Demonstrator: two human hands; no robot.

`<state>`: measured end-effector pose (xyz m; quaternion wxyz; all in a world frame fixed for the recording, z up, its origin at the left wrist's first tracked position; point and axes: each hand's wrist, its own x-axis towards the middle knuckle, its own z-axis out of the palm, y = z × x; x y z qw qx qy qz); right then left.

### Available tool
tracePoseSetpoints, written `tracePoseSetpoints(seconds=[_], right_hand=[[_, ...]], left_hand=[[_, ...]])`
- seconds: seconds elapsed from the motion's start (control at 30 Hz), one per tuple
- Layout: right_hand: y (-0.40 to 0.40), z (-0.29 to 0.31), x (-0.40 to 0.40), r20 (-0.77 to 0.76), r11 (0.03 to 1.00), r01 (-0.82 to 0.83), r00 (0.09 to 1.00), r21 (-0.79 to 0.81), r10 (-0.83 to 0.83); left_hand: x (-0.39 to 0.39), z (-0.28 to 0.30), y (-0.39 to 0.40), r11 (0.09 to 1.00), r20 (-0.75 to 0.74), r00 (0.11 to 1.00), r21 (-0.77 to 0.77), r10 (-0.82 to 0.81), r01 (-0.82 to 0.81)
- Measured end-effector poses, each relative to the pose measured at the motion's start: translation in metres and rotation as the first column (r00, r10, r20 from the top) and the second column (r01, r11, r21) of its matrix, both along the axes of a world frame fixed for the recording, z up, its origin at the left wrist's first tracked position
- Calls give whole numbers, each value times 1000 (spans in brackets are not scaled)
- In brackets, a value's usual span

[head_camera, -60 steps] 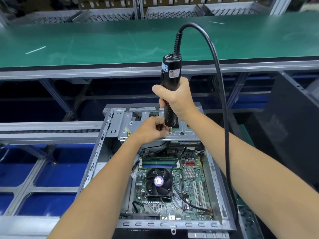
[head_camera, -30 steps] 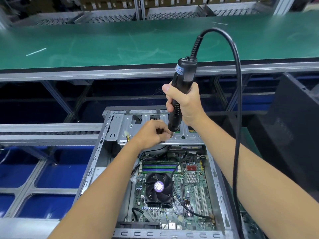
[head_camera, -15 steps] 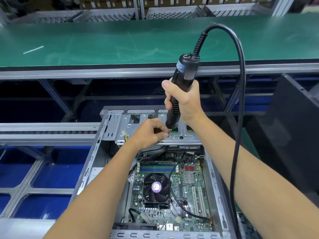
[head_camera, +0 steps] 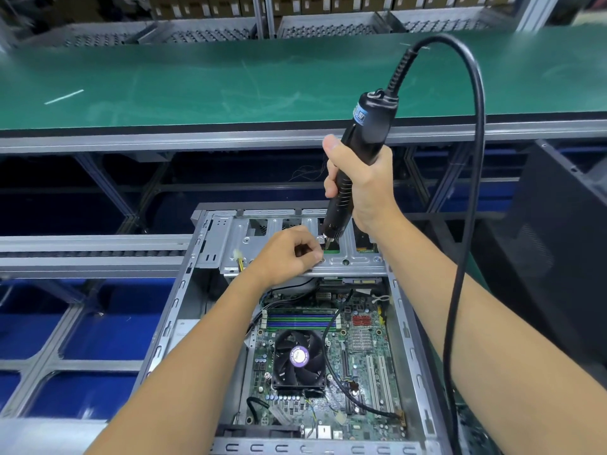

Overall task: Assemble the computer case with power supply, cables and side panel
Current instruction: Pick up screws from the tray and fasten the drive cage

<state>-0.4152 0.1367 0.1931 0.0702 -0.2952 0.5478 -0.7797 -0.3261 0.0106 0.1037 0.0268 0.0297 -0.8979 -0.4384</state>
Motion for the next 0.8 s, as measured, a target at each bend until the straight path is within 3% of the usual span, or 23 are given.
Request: tracePoseSetpoints(seconds=[0.23, 0.47, 0.8], right_hand=[[9, 7, -5, 30, 999, 17, 999, -29, -16], [16, 11, -6, 264, 987, -116, 954, -110, 142], [14, 13, -1, 336, 981, -111, 928, -162, 161]], left_hand=[[-1, 1, -1, 981, 0, 995, 172, 95, -93], [-2, 0, -1, 989, 16, 998, 136, 56, -58], [-1, 1, 0, 991, 33, 999, 126, 40, -44]])
